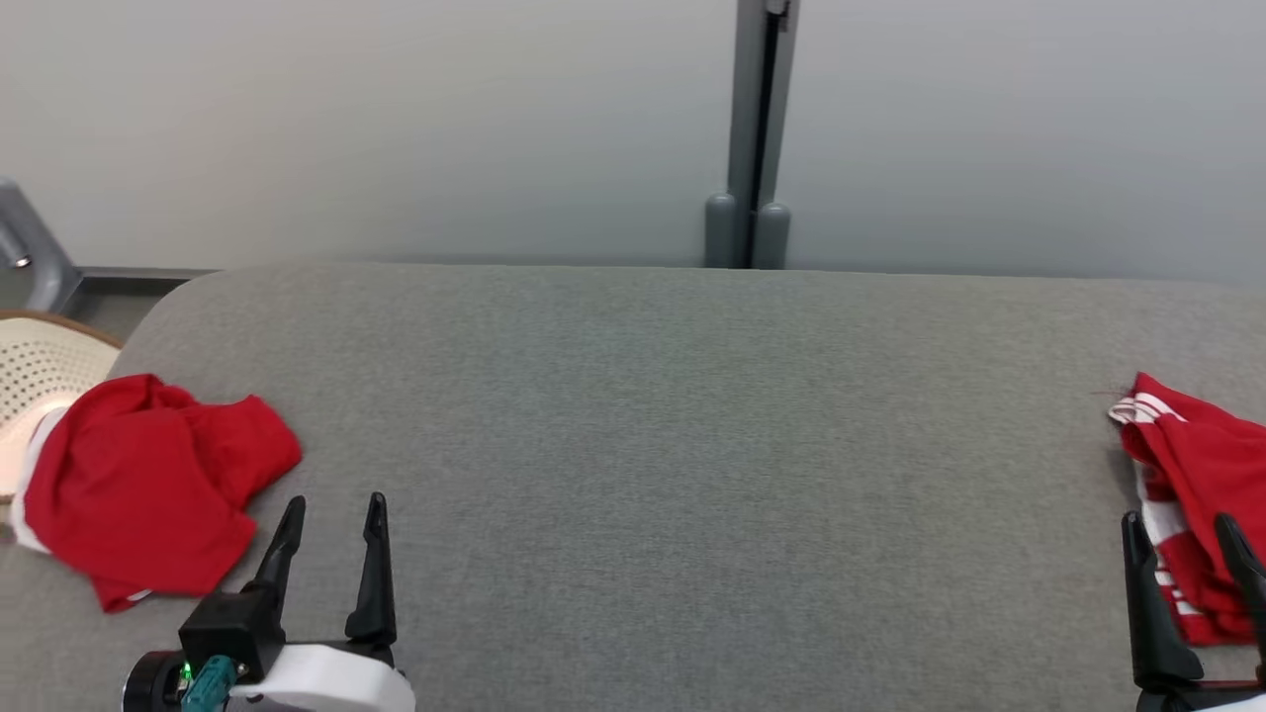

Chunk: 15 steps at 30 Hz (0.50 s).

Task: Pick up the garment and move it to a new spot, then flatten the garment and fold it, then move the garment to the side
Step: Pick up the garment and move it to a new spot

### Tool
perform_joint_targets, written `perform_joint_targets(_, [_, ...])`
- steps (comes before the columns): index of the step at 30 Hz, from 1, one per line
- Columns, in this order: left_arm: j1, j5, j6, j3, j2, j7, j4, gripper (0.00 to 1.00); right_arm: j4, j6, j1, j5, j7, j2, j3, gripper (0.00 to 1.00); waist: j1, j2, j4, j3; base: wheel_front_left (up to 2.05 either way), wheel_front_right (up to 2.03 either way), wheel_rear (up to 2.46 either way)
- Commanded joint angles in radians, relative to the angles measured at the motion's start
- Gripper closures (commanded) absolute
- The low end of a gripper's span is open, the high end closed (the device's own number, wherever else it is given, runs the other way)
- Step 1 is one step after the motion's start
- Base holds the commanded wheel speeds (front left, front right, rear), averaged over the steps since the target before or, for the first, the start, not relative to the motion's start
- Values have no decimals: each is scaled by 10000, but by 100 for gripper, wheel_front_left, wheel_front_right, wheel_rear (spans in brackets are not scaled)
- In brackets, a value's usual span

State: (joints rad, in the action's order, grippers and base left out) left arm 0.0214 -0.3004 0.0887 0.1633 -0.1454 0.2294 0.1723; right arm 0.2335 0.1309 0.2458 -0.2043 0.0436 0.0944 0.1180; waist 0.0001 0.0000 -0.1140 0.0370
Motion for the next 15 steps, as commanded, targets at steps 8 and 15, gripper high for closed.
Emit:
perform_joint_targets(8, [-858,-161,-71,-173,39,228,239,0,492,-4,-41,12,270,-30,-147,0,-1,0,-2282,21,0,0,0])
perform_joint_targets(15, [-962,-90,-160,-304,-139,313,238,0,584,-4,-140,-14,408,107,-522,0,-1,0,-3353,42,0,0,0])
